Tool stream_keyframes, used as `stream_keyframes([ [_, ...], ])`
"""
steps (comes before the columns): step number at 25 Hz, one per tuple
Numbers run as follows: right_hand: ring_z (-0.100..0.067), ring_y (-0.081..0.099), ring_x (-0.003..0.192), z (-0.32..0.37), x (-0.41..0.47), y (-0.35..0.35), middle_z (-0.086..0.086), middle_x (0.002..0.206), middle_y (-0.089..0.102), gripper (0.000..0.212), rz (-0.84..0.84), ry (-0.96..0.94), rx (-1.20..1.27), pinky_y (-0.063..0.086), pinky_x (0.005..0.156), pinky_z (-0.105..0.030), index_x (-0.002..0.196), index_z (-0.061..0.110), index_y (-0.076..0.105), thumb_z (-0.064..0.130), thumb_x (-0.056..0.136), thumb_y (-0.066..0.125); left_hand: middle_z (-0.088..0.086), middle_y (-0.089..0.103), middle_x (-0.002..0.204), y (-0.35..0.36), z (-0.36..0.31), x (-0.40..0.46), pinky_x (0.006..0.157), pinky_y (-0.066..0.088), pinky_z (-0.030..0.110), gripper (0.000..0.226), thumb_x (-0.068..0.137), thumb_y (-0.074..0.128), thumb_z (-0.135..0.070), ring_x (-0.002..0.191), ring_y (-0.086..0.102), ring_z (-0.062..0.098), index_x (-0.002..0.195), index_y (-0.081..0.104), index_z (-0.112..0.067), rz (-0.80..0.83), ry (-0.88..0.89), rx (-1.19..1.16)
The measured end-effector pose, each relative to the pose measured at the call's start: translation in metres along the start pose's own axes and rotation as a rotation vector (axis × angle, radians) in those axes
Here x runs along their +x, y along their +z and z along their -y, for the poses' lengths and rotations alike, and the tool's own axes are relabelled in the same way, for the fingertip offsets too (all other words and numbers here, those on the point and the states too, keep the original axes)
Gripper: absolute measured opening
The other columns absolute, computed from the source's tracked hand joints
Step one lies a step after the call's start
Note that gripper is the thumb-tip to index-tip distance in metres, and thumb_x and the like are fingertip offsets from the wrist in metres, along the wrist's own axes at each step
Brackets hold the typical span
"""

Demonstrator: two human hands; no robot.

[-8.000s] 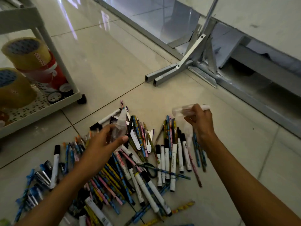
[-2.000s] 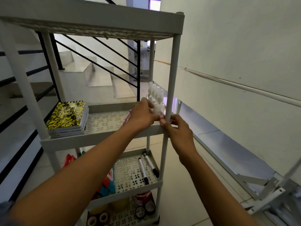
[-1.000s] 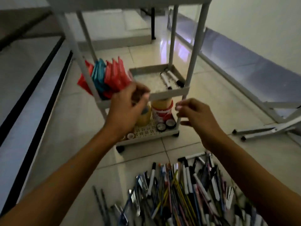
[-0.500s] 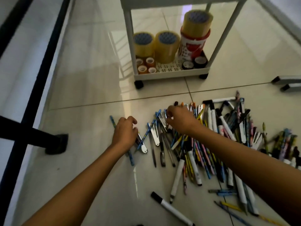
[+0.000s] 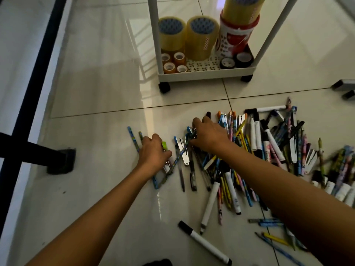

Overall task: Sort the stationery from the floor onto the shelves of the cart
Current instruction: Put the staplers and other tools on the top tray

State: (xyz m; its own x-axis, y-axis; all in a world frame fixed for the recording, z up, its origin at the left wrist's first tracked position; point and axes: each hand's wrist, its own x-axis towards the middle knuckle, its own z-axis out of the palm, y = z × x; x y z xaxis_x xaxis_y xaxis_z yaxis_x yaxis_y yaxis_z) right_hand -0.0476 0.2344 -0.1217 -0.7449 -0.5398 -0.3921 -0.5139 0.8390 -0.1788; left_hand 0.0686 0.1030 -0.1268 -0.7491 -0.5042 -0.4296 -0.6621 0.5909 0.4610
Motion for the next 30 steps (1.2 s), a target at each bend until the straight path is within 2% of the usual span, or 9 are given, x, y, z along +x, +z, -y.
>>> stream_keyframes([
  [4,-0.03,0.059,0.093,0.0,-0.006,0.005,-0.012,0.111,0.055,0.049,-0.102,0.011,0.029,0.049,0.071,-0.038,0.117,0.014,0.042,0.041,0.083,0.067,0.013,0.044,0.12,-0.009,-0.005,0.003,0.081,0.033,0.023,0.031,0.086,0.059,-0.024,0.097,0.046,0.019,0.113,0.053,-0.008,-0.064,0.028,-0.169],
  [6,-0.029,0.06,0.092,-0.002,-0.008,0.005,-0.012,0.107,0.06,0.053,-0.112,0.028,0.106,0.05,0.071,-0.038,0.119,0.014,0.041,0.04,0.082,0.068,0.02,0.052,0.111,-0.006,-0.009,0.01,0.076,0.037,0.029,0.022,0.088,0.053,-0.027,0.099,0.053,0.03,0.097,0.054,-0.007,-0.078,0.022,-0.184],
  [9,-0.029,0.06,0.099,-0.006,-0.015,0.003,-0.01,0.112,0.062,0.061,-0.18,0.071,0.282,0.052,0.077,-0.039,0.127,0.014,0.041,0.045,0.08,0.067,0.024,0.054,0.109,0.003,-0.016,0.021,0.079,0.041,0.036,0.036,0.09,0.049,-0.035,0.103,0.052,0.039,0.101,0.053,-0.001,-0.066,-0.032,-0.115],
  [12,-0.024,0.061,0.101,-0.011,-0.026,-0.002,-0.009,0.117,0.061,0.058,-0.263,0.123,0.536,0.051,0.082,-0.036,0.131,0.015,0.044,0.041,0.083,0.064,0.02,0.056,0.105,0.014,-0.022,0.024,0.069,0.036,0.03,0.044,0.09,0.056,-0.045,0.096,0.056,0.035,0.103,0.052,-0.004,-0.079,-0.001,-0.075],
  [17,-0.022,0.063,0.091,-0.036,-0.034,-0.014,-0.004,0.103,0.058,0.029,-0.242,0.314,1.122,0.056,0.084,-0.042,0.118,0.021,0.049,0.035,0.093,0.05,0.015,0.051,0.111,0.026,-0.029,0.021,0.072,0.035,0.026,0.041,0.087,0.062,-0.043,0.091,0.05,0.025,0.107,0.051,-0.01,-0.043,0.028,-0.179],
  [22,-0.023,0.056,0.083,-0.061,-0.026,-0.033,-0.008,0.093,0.053,0.015,-0.287,0.43,1.455,0.055,0.077,-0.043,0.103,0.019,0.053,0.028,0.093,0.048,0.014,0.057,0.112,0.015,-0.026,0.027,0.074,0.039,0.028,0.04,0.087,0.06,-0.05,0.089,0.055,0.023,0.104,0.056,-0.014,-0.231,0.01,-0.265],
  [25,-0.018,0.054,0.077,-0.075,-0.011,-0.042,-0.006,0.087,0.056,0.005,-0.366,0.463,1.39,0.052,0.074,-0.037,0.092,0.019,0.056,0.022,0.091,0.052,0.01,0.062,0.1,0.011,-0.03,0.031,0.068,0.038,0.027,0.035,0.083,0.067,-0.046,0.084,0.056,0.021,0.096,0.057,-0.015,-0.241,0.111,-0.187],
  [27,-0.017,0.051,0.072,-0.086,0.003,-0.045,-0.007,0.09,0.06,0.009,-0.438,0.467,1.149,0.046,0.066,-0.032,0.088,0.02,0.056,0.018,0.092,0.048,0.008,0.06,0.091,0.019,-0.034,0.027,0.064,0.038,0.028,0.044,0.079,0.068,-0.053,0.082,0.056,0.022,0.094,0.054,-0.014,-0.169,0.164,-0.052],
  [30,-0.024,0.057,0.087,-0.098,0.024,-0.05,-0.011,0.103,0.065,0.017,-0.379,0.407,0.712,0.045,0.075,-0.033,0.103,0.014,0.06,0.024,0.092,0.051,0.008,0.056,0.093,0.032,-0.036,0.02,0.062,0.036,0.029,0.053,0.077,0.068,-0.056,0.082,0.053,0.024,0.1,0.047,-0.014,-0.062,0.164,0.065],
])
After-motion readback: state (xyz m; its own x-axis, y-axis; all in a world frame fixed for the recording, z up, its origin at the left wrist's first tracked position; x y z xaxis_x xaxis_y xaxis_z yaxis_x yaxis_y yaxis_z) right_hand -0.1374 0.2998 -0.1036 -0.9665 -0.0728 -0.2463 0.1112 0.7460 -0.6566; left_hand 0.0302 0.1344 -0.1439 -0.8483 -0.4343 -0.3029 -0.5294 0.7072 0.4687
